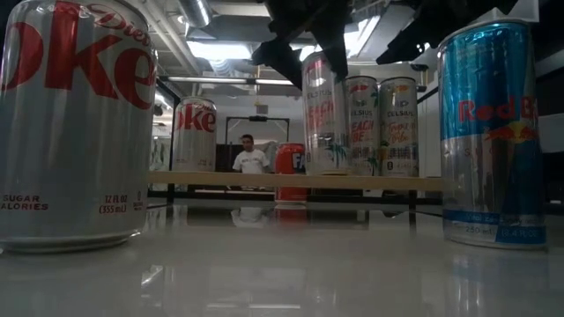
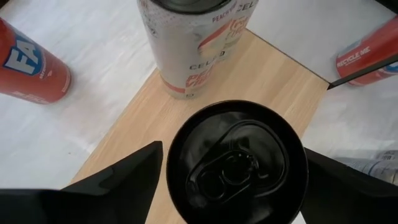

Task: Place canned beverage on shelf
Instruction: Put the top left white-pink soda can on the shelf aligned with other white-pink soda can

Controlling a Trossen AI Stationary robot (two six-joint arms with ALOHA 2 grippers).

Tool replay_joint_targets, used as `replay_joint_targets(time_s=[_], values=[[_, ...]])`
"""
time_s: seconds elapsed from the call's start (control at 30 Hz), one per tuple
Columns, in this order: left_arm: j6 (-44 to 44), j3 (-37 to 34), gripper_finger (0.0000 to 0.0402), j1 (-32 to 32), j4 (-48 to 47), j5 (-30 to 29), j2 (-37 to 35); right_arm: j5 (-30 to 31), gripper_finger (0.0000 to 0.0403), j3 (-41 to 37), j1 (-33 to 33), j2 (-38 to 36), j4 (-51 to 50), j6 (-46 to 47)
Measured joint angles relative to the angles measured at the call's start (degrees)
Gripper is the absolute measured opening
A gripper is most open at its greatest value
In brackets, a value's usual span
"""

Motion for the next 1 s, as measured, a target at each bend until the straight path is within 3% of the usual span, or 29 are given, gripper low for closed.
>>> replay_joint_targets(time_s=[0.67,1.0], values=[[0.0,0.0,0.0319,0.7,3.4,2.9,-0.1,0.0,0.036,0.0,0.0,0.0,0.0,0.0],[2.9,0.0,0.0319,2.5,4.2,3.1,-4.0,0.0,0.036,0.0,0.0,0.0,0.0,0.0]])
